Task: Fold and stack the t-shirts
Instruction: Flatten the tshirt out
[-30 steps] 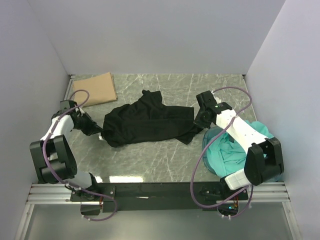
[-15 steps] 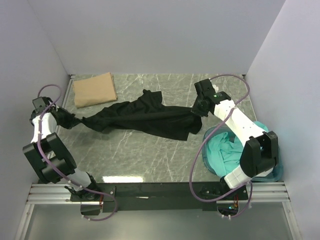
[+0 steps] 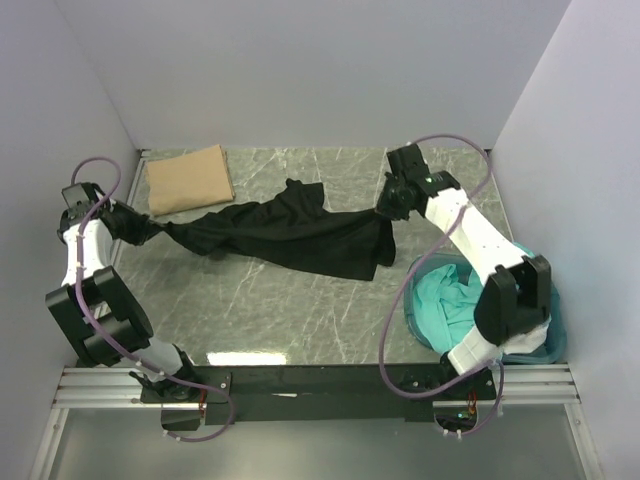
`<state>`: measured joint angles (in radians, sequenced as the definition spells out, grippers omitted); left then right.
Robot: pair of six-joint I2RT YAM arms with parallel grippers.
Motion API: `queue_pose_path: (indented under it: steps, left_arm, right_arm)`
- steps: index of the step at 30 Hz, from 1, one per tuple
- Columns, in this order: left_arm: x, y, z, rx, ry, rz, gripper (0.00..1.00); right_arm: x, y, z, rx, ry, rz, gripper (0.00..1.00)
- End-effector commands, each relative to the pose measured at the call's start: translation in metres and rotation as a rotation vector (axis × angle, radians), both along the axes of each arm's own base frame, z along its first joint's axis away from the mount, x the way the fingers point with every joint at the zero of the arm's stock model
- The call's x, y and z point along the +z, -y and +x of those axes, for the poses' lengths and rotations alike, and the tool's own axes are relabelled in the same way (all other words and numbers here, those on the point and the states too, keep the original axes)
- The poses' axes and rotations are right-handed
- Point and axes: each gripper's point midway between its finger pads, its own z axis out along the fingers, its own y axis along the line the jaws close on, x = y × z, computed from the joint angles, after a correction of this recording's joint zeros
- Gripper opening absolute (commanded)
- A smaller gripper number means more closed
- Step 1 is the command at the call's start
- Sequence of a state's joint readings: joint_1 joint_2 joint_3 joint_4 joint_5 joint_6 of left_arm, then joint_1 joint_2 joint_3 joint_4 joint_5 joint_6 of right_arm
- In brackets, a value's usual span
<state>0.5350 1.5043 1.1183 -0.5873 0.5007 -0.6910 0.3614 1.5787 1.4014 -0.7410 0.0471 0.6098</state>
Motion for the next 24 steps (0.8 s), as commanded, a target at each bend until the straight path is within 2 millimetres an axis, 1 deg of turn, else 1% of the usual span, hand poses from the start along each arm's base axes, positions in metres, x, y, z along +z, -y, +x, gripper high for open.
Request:
queue_pose_path:
  steps: [1,2,3,5,6,7,9,10,13,14,15,16,17,18,19,20,21,22,23,24]
  left_arm:
    - [0.043,-0.006,0.021,-0.011,0.122,0.054,0.01]
    - [0.049,-0.007,0.020,-0.005,0.133,0.072,0.01]
    - [0.052,-0.008,0.019,-0.002,0.141,0.086,0.01]
    - [0.060,-0.010,0.014,0.011,0.156,0.125,0.01]
    - [0.061,-0.010,0.011,0.013,0.157,0.135,0.01]
    - [0.063,-0.010,0.009,0.013,0.159,0.146,0.01]
    - [0.070,-0.009,0.002,0.025,0.168,0.165,0.01]
    - [0.079,-0.008,0.000,0.035,0.187,0.177,0.01]
    - [0.097,-0.006,-0.004,0.067,0.227,0.180,0.01]
    - [0.109,-0.005,-0.007,0.079,0.252,0.192,0.01]
    - [0.113,-0.008,-0.010,0.101,0.250,0.206,0.01]
    - [0.120,-0.006,-0.013,0.109,0.258,0.213,0.01]
    - [0.122,-0.006,-0.015,0.118,0.254,0.218,0.01]
    - [0.118,-0.008,-0.020,0.131,0.234,0.222,0.01]
    - [0.116,-0.006,-0.021,0.129,0.232,0.223,0.01]
    - [0.107,-0.005,-0.025,0.131,0.218,0.215,0.01]
    - [0.103,-0.003,-0.025,0.124,0.223,0.209,0.01]
    - [0.098,-0.001,-0.024,0.114,0.219,0.198,0.01]
    - [0.086,0.002,-0.025,0.106,0.202,0.179,0.01]
    - [0.082,0.004,-0.023,0.088,0.202,0.167,0.01]
  right_arm:
    - [0.017,-0.017,0.028,0.046,0.038,0.034,0.00]
    - [0.012,-0.020,0.033,0.053,0.019,0.024,0.00]
    - [0.027,-0.023,0.040,0.061,0.048,0.029,0.00]
    - [0.035,-0.022,0.041,0.069,0.058,-0.001,0.00]
    - [0.045,-0.022,0.043,0.067,0.080,0.000,0.00]
    - [0.050,-0.020,0.043,0.065,0.089,-0.002,0.00]
    - [0.066,-0.017,0.038,0.054,0.124,0.005,0.00]
    - [0.079,-0.014,0.032,0.044,0.151,0.017,0.00]
    - [0.099,-0.010,0.023,0.021,0.201,0.042,0.00]
    - [0.116,-0.007,0.016,0.010,0.246,0.055,0.00]
    - [0.119,-0.005,0.012,0.005,0.260,0.057,0.00]
    - [0.139,-0.004,0.005,0.001,0.321,0.082,0.00]
    - [0.147,-0.003,0.002,-0.005,0.353,0.090,0.00]
    - [0.148,-0.003,-0.003,-0.006,0.369,0.087,0.00]
    - [0.158,-0.003,-0.004,-0.016,0.413,0.100,0.00]
    - [0.171,0.002,-0.010,-0.031,0.457,0.116,0.00]
    - [0.164,0.004,-0.012,-0.042,0.458,0.108,0.00]
    - [0.168,0.004,-0.011,-0.050,0.483,0.121,0.00]
    - [0.166,0.006,-0.011,-0.055,0.486,0.119,0.00]
    - [0.159,0.007,-0.010,-0.061,0.473,0.106,0.00]
